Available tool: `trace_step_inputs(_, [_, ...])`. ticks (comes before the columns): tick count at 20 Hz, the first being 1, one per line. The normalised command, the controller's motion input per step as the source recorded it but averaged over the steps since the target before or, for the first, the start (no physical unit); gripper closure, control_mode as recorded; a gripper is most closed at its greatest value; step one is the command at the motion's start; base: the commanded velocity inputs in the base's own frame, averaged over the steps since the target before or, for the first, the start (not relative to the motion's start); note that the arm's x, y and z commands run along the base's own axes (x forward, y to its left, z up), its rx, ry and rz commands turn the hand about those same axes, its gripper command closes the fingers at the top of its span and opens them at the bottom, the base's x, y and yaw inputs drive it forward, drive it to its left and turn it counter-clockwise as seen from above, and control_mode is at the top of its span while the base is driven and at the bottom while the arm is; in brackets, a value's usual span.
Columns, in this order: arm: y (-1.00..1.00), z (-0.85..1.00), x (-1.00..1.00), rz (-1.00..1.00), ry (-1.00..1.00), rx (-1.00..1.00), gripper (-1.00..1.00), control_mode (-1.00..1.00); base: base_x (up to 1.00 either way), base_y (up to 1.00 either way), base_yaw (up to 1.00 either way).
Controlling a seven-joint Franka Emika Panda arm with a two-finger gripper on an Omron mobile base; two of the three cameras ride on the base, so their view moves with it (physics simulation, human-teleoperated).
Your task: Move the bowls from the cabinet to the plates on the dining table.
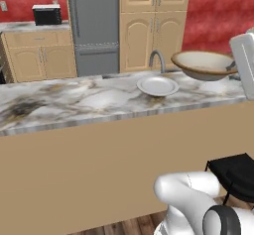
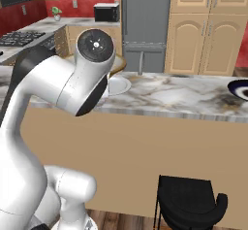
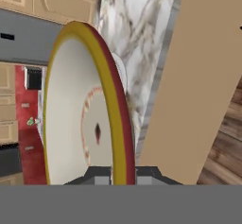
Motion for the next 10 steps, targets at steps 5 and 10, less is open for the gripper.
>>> trace_step_inputs(5, [0.12,-0.02,0.72,0.10,0.07,0.00,1.00,-1.00,0.00,0.00,0.00])
trace_step_inputs(10, [0.01,-0.13,0.64,0.19,0.01,0.00,1.00,-1.00,0.00,0.00,0.00])
